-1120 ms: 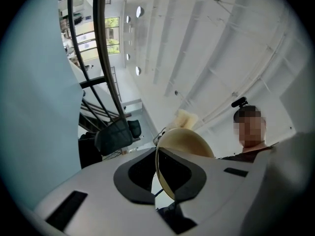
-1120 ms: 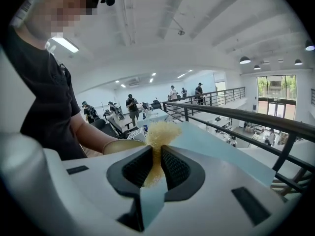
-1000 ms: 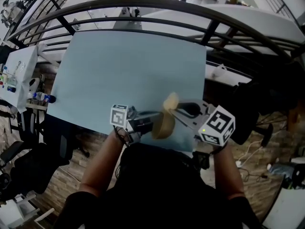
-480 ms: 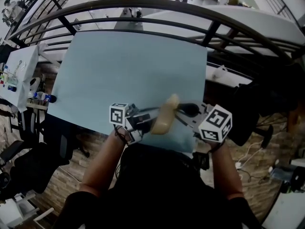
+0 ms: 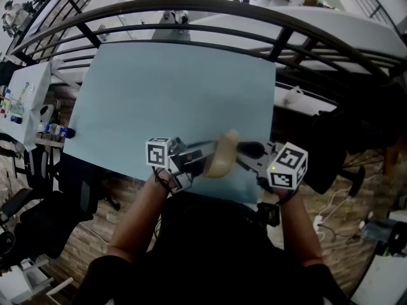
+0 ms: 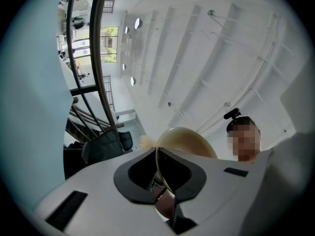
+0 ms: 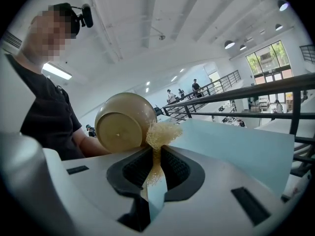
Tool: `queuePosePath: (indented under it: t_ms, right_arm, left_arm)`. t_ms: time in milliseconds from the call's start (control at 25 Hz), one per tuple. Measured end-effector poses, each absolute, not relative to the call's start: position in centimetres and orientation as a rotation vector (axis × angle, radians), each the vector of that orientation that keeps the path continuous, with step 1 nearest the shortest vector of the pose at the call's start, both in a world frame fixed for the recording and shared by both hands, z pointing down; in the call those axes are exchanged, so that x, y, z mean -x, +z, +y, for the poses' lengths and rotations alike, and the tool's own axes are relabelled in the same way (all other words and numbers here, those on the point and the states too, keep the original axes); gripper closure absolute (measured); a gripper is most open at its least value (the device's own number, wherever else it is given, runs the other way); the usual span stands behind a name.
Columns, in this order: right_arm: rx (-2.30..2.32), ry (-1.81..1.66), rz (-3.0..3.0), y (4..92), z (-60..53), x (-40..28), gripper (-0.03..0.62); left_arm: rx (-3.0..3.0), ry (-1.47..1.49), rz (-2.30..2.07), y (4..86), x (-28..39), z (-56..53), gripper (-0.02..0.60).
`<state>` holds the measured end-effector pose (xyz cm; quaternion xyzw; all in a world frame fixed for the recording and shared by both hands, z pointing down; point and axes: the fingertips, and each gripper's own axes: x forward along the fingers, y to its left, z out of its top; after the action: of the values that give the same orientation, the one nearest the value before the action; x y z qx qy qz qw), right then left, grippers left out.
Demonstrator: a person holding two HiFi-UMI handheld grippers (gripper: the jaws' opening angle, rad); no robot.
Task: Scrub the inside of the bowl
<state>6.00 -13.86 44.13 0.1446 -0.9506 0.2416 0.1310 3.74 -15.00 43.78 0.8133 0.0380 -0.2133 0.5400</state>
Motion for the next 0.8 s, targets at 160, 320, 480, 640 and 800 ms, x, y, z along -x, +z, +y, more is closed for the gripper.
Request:
queuePosePath:
  t_ms: [160,320,480,640,800]
  right_arm:
    - [-0.422,0.775,-2.769,44.8,-13.5,-6.4,0.533]
    - [-0.412,0.826,-2.771,45.2,-12.8,-6.4,0.533]
    - [-0.381,0.851,-2.762,45.9,-11.8,-5.9,0.533]
    - [-0.346,0.843,-2.745,46.2,-10.9,-5.7,0.533]
    - [-0.311,0.834,-2.738,46.1,-9.9,-5.6,0.533]
  left_arm:
    - [-1.941,-0.503,0.066,44.1,-4.2,-15.6,0.572]
    - [-1.922,-0.543,0.058,43.7,-4.4,-16.0,0.572]
    - [-1.929,-0.53,0.009,44.0,-4.4,-16.8,0.572]
    - [-1.928,-0.52,-0.036,44.2,-4.7,-17.6,0.572]
    - [-1.923,-0.519,-0.07,44.5,-4.7,-18.0,0.572]
